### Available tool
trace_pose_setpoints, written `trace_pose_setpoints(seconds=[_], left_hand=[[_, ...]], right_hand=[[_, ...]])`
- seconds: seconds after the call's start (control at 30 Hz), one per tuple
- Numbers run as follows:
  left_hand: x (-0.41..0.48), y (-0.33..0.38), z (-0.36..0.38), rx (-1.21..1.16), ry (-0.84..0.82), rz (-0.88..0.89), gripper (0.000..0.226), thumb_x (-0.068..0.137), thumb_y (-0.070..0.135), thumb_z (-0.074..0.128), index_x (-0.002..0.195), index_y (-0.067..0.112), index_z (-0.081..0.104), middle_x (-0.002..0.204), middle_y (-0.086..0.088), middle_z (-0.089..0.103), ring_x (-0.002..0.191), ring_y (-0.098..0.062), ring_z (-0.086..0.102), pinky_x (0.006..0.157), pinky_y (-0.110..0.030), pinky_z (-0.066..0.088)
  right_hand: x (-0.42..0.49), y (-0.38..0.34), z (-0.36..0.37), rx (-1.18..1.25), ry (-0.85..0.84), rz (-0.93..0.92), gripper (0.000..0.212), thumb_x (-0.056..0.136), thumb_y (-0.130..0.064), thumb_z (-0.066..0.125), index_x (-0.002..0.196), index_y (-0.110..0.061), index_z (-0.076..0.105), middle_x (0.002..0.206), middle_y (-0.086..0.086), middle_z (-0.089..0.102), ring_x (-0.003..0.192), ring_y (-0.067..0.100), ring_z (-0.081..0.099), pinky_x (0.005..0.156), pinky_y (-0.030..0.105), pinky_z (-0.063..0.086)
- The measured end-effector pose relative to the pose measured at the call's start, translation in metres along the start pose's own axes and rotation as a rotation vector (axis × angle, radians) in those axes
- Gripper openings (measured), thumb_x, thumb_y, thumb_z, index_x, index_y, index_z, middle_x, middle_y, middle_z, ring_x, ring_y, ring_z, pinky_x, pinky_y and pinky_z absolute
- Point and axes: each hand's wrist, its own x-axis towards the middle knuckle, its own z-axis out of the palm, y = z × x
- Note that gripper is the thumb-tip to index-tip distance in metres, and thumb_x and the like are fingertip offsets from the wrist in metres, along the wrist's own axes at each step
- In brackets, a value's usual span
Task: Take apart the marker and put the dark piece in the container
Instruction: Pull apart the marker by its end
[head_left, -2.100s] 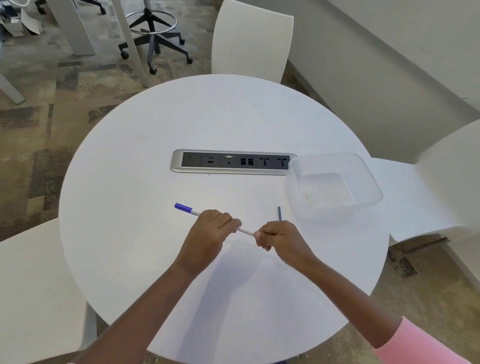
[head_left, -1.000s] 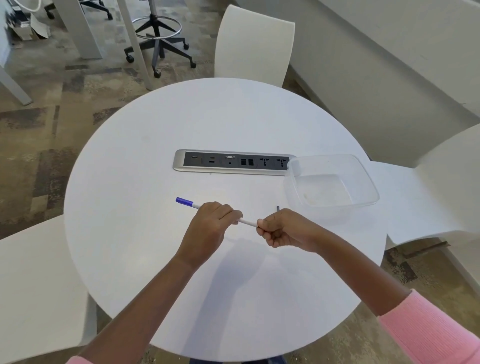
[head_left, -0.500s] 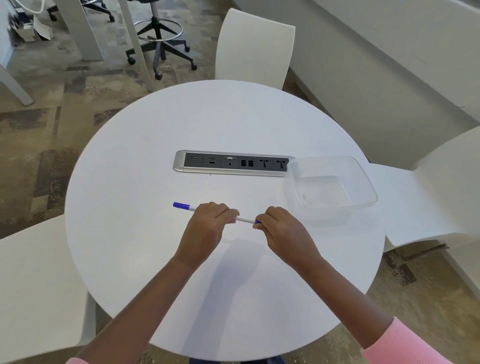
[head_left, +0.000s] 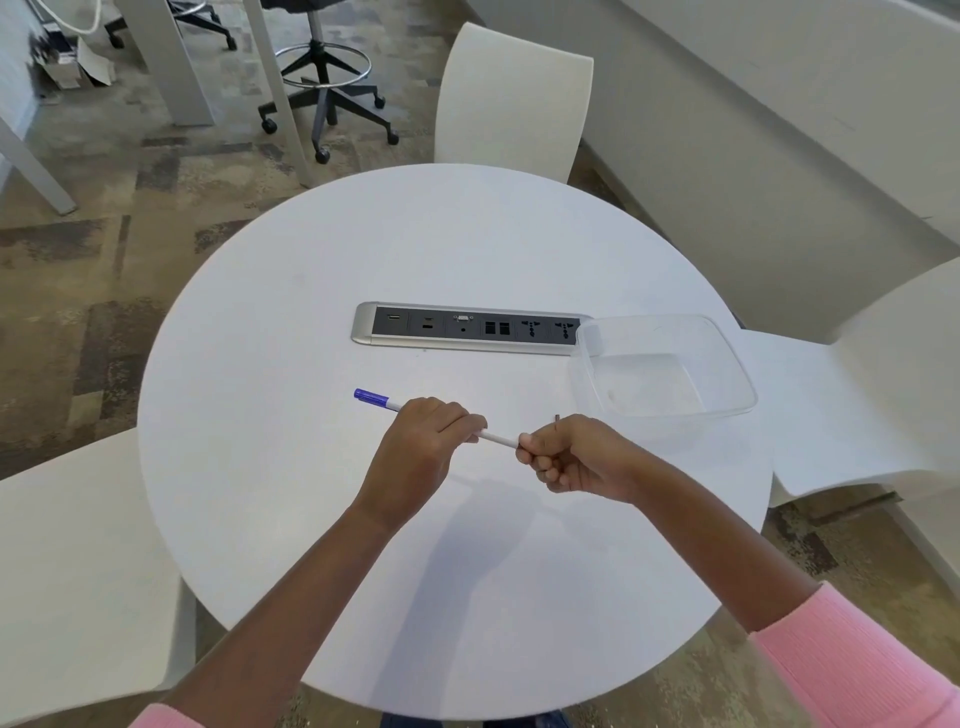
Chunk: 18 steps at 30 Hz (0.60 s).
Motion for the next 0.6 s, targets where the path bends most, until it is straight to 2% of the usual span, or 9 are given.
trace_pose_setpoints(seconds=[0.07,0.13,0.27,0.33,0.4,0.5,0.6], left_hand=[[0.001,-0.001,0.0,0.01,-0.006,-0.023,0.015,0.086,0.006,0.048,0.085,0.011,0.062,0.068,-0.002,0.062,0.065,-0.016,0.039,0.064,-0.024,0.032],[0.002,-0.003,0.0,0.021,-0.013,-0.056,0.015,0.085,0.008,0.048,0.085,0.011,0.063,0.067,-0.002,0.062,0.065,-0.016,0.04,0.063,-0.025,0.032],[0.003,-0.006,-0.002,0.03,-0.036,-0.07,0.019,0.086,0.011,0.048,0.082,0.009,0.066,0.067,-0.002,0.063,0.063,-0.017,0.042,0.062,-0.024,0.032],[0.003,-0.006,-0.002,0.039,-0.048,-0.068,0.021,0.085,0.011,0.048,0.08,0.008,0.067,0.066,-0.002,0.063,0.06,-0.019,0.046,0.062,-0.024,0.031],[0.004,-0.005,-0.002,0.04,-0.045,-0.073,0.02,0.085,0.01,0.048,0.08,0.008,0.068,0.066,-0.001,0.063,0.06,-0.018,0.044,0.062,-0.023,0.03],[0.003,-0.005,-0.001,0.042,-0.026,-0.077,0.018,0.085,0.009,0.049,0.081,0.008,0.067,0.066,-0.001,0.063,0.061,-0.018,0.043,0.063,-0.024,0.031],[0.004,-0.006,-0.001,0.037,0.001,-0.062,0.013,0.085,0.007,0.05,0.085,0.01,0.062,0.066,-0.002,0.062,0.065,-0.016,0.037,0.063,-0.025,0.031]], right_hand=[[0.0,0.002,0.001,-0.003,0.027,-0.046,0.029,0.09,-0.018,0.051,0.064,-0.011,0.062,0.047,-0.006,0.045,0.042,0.006,0.04,0.043,0.013,0.035],[-0.001,0.005,0.006,-0.157,0.134,-0.212,0.027,0.09,-0.022,0.052,0.068,-0.013,0.065,0.052,-0.002,0.047,0.043,0.004,0.043,0.046,0.013,0.035],[0.003,0.019,0.015,-0.693,0.485,-0.605,0.008,0.086,-0.02,0.059,0.085,-0.014,0.064,0.067,0.002,0.054,0.059,0.009,0.047,0.057,0.019,0.036],[0.006,0.026,0.016,-0.958,0.6,-0.757,0.012,0.085,-0.02,0.055,0.085,-0.01,0.062,0.071,0.006,0.056,0.065,0.019,0.051,0.055,0.023,0.038],[0.008,0.028,0.017,-1.14,0.669,-0.852,0.021,0.085,-0.022,0.047,0.078,-0.008,0.061,0.068,0.007,0.057,0.06,0.023,0.052,0.047,0.026,0.04],[0.012,0.026,0.017,-1.22,0.701,-0.923,0.027,0.083,-0.02,0.042,0.071,-0.005,0.061,0.062,0.008,0.054,0.053,0.025,0.05,0.039,0.028,0.039],[0.011,0.019,0.02,-1.098,0.643,-0.857,0.021,0.084,-0.012,0.049,0.073,-0.001,0.064,0.062,0.011,0.052,0.056,0.028,0.049,0.047,0.027,0.036]])
